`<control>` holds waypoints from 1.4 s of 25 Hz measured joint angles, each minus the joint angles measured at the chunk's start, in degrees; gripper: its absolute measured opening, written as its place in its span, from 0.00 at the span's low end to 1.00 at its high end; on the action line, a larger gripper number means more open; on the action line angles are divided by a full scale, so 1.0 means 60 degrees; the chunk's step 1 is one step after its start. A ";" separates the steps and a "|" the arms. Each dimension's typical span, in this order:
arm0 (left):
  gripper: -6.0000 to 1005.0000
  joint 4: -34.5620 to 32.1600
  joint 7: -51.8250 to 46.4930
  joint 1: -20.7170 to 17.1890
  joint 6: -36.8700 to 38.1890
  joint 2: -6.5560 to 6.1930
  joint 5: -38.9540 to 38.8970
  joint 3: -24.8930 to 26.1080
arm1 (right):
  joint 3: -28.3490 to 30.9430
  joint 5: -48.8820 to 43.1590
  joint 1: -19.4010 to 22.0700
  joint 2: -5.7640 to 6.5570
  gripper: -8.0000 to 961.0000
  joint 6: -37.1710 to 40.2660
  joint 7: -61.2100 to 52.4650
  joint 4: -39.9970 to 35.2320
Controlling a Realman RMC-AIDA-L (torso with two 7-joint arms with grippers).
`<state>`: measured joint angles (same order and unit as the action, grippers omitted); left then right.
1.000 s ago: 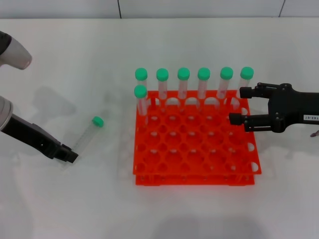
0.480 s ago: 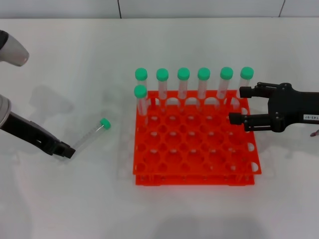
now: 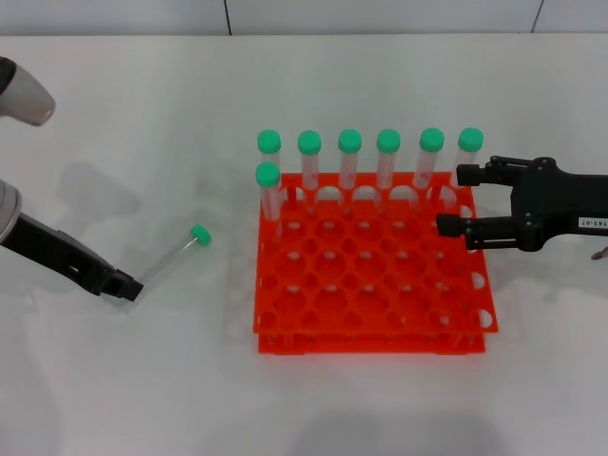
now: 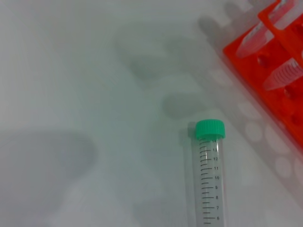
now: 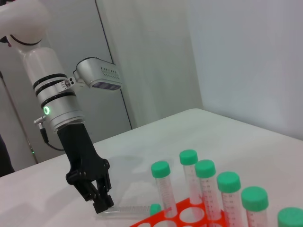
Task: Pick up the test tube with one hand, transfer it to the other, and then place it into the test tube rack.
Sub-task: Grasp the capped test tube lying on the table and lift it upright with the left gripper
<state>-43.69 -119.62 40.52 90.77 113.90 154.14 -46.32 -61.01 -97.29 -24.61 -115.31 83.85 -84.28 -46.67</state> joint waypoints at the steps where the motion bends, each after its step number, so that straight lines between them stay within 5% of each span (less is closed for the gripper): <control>1: 0.16 0.0004 0.0000 -0.0001 -0.0009 0.0000 0.0000 -0.0004 | 0.0001 0.0001 0.0000 0.0000 0.88 0.0000 0.0000 0.0000; 14: 0.18 0.0020 0.0046 0.0000 -0.0095 0.0002 0.0063 -0.0017 | 0.0003 0.0113 -0.0001 0.0014 0.88 -0.0017 0.0019 -0.0002; 20: 0.30 0.0020 0.0090 0.0045 -0.0145 0.0001 0.0063 -0.0029 | 0.0017 0.0132 0.0000 0.0016 0.88 -0.0028 0.0024 -0.0032; 35: 0.30 0.0017 0.0103 0.0134 -0.0206 0.0001 0.0043 -0.0040 | 0.0120 0.0135 0.0001 0.0015 0.88 -0.0076 0.0093 -0.0089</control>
<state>-43.58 -119.00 41.33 89.53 113.90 154.40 -46.56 -60.29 -96.48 -24.61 -115.22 83.39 -83.72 -47.20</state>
